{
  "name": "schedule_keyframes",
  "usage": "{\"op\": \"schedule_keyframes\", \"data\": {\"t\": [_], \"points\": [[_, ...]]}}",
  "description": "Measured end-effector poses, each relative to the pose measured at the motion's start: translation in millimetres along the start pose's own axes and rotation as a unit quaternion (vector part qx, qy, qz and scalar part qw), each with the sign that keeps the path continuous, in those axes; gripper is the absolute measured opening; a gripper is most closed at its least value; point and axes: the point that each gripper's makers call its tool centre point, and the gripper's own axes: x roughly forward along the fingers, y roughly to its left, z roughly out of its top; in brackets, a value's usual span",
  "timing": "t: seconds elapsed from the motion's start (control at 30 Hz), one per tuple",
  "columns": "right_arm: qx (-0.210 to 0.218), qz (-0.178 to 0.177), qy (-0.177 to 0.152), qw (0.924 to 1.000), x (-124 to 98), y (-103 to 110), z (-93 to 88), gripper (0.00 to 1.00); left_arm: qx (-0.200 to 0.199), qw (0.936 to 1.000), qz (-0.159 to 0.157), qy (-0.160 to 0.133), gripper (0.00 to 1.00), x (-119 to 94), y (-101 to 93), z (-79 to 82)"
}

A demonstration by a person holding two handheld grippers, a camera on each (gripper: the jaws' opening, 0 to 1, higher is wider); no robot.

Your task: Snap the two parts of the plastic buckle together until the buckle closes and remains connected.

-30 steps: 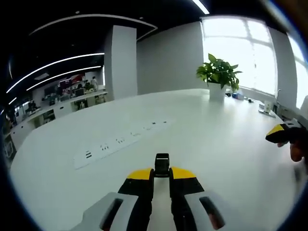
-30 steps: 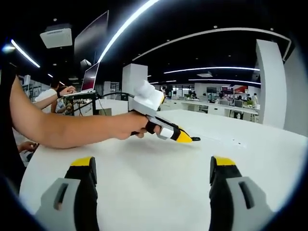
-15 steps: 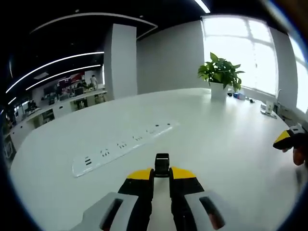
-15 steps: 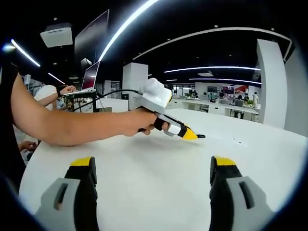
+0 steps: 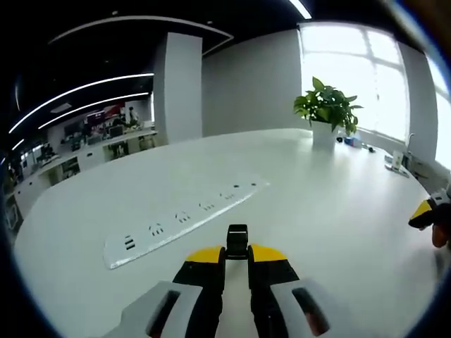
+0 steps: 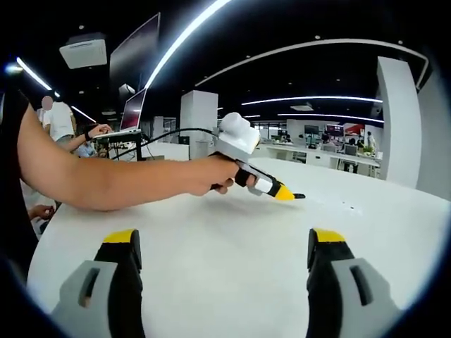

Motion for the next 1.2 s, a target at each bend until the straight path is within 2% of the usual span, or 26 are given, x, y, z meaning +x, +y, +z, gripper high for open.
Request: {"op": "schedule_keyframes", "data": {"t": [0.43,0.9,1.2], "points": [[-0.004,0.000,-0.001,1.0000,-0.4,0.5,1.5,0.99,-0.033,0.9994,-0.002,-0.011,0.11,10.6,7.0,-0.9],[-0.008,0.002,-0.002,1.0000,-1.0,2.9,1.8,0.99,-0.026,0.9997,0.004,-0.001,0.11,14.7,11.7,-3.2],[-0.011,0.004,0.000,0.9999,-1.2,4.2,0.9,0.99,-0.018,0.9997,0.006,0.015,0.11,19.1,19.5,-12.8]]}}
